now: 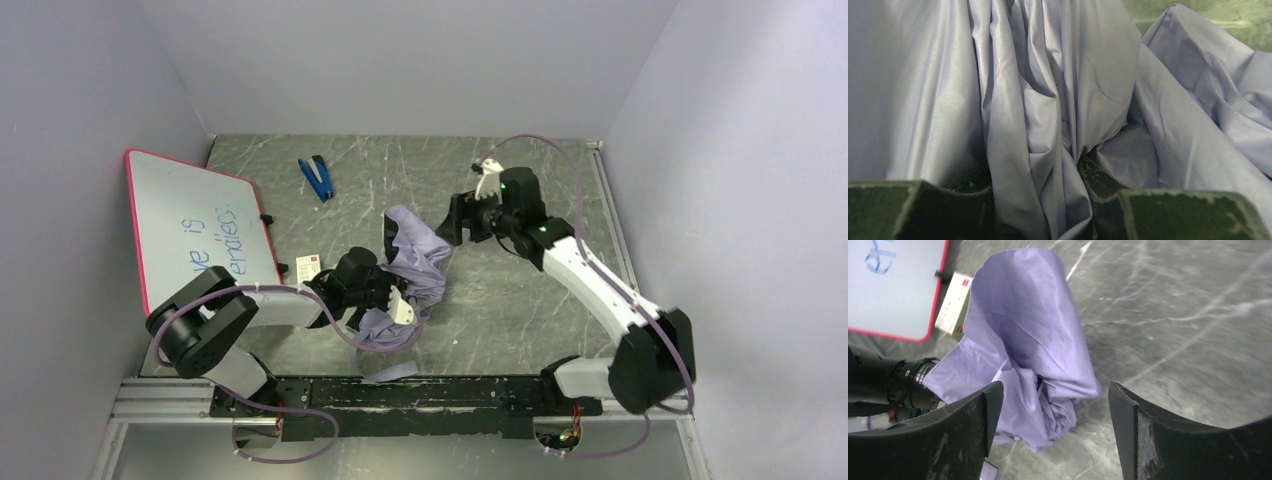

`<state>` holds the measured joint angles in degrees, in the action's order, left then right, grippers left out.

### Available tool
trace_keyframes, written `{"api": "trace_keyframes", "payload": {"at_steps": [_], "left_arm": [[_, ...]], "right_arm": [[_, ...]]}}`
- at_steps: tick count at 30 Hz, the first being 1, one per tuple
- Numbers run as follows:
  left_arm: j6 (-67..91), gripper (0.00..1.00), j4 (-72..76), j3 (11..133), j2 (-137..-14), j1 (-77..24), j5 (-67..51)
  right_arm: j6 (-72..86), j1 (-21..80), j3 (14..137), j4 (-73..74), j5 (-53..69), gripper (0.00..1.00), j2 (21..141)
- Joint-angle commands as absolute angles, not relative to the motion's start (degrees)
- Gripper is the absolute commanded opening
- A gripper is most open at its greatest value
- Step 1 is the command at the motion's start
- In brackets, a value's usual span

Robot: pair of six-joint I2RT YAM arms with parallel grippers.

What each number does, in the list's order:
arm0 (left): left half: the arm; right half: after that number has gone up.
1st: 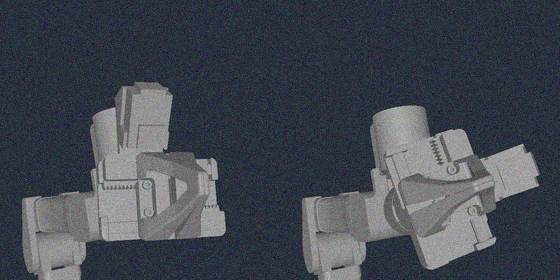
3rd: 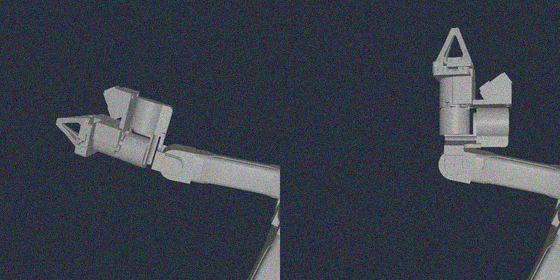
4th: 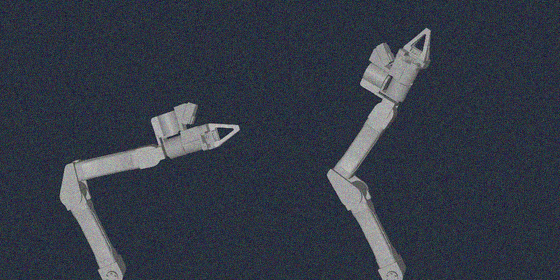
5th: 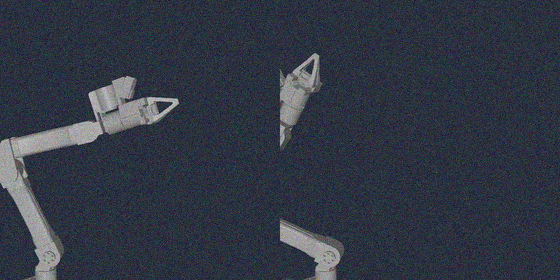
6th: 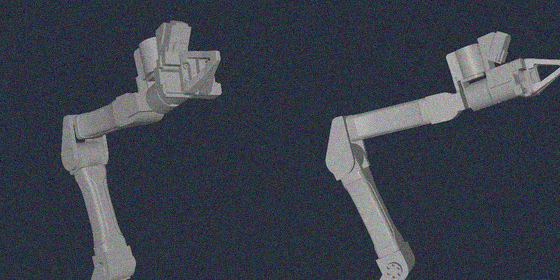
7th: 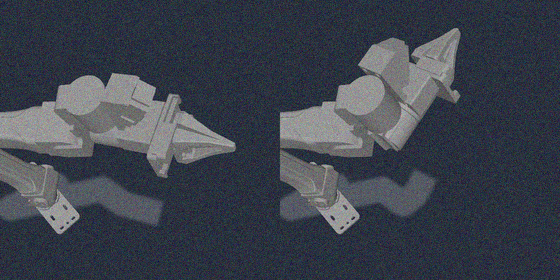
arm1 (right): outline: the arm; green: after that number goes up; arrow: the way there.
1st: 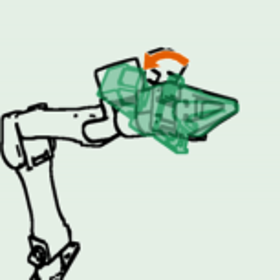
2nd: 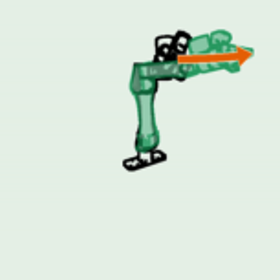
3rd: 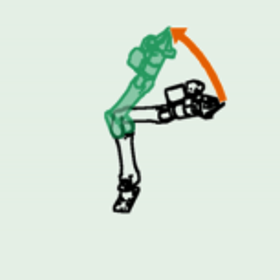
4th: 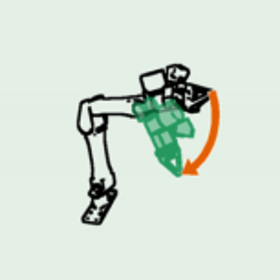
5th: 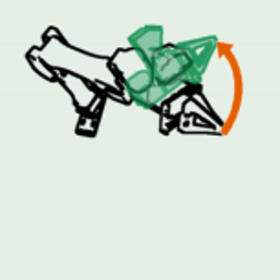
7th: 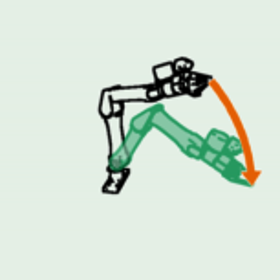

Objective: Put away the umbrella

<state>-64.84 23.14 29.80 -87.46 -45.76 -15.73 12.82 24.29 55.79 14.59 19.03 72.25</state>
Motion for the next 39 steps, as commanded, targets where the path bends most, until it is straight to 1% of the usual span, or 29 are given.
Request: {"api": "trace_keyframes", "payload": {"at_steps": [1, 3, 5, 9, 11, 13, 17, 21, 26, 33, 39], "left_arm": [[-70.86, 0.05, 28.91, 28.33, -88.49, -47.86, -13.65], [-70.67, 0.05, 29.57, 28.31, -88.66, -47.94, -13.57], [-71.02, 0.05, 29.33, 28.46, -88.86, -47.98, -13.74], [-72.20, 0.05, 27.99, 28.66, -89.27, -48.29, -14.22], [-72.24, 0.05, 28.19, 28.49, -89.29, -48.39, -14.26], [-72.41, 0.05, 28.61, 28.24, -89.18, -48.45, -14.09], [-72.73, 0.05, 29.33, 28.13, -89.51, -48.60, -13.62], [-73.01, 0.05, 29.72, 27.98, -89.65, -48.78, -13.12], [-73.54, 0.05, 30.18, 27.54, -89.57, -49.08, -12.24], [-73.27, 0.05, 31.38, 27.18, -89.63, -49.61, -10.76], [-72.19, 0.06, 32.54, 27.46, -90.25, -50.00, -8.29]], "right_arm": [[4.73, 24.34, 59.86, 15.77, 34.94, 0.83, 80.40], [2.49, 24.42, 59.76, 15.39, 38.13, 0.88, 83.67], [0.51, 24.80, 58.46, 13.12, 39.57, 0.92, 84.50], [-7.03, 26.13, 51.25, 1.66, 42.48, 0.96, 81.40], [-11.08, 26.57, 48.78, -1.57, 42.95, 0.98, 80.46], [-14.32, 26.66, 49.86, -0.47, 42.97, 0.99, 81.82], [-21.60, 27.57, 54.62, 9.61, 43.17, 1.00, 87.37], [-25.26, 30.13, 54.33, 12.05, 42.01, 1.00, 90.02], [-27.28, 32.64, 52.97, 13.35, 38.31, 1.00, 93.61], [-27.54, 35.63, 53.29, 15.51, 29.43, 1.00, 98.87], [-26.72, 37.52, 52.91, 16.14, 26.58, 0.97, 103.18]]}}
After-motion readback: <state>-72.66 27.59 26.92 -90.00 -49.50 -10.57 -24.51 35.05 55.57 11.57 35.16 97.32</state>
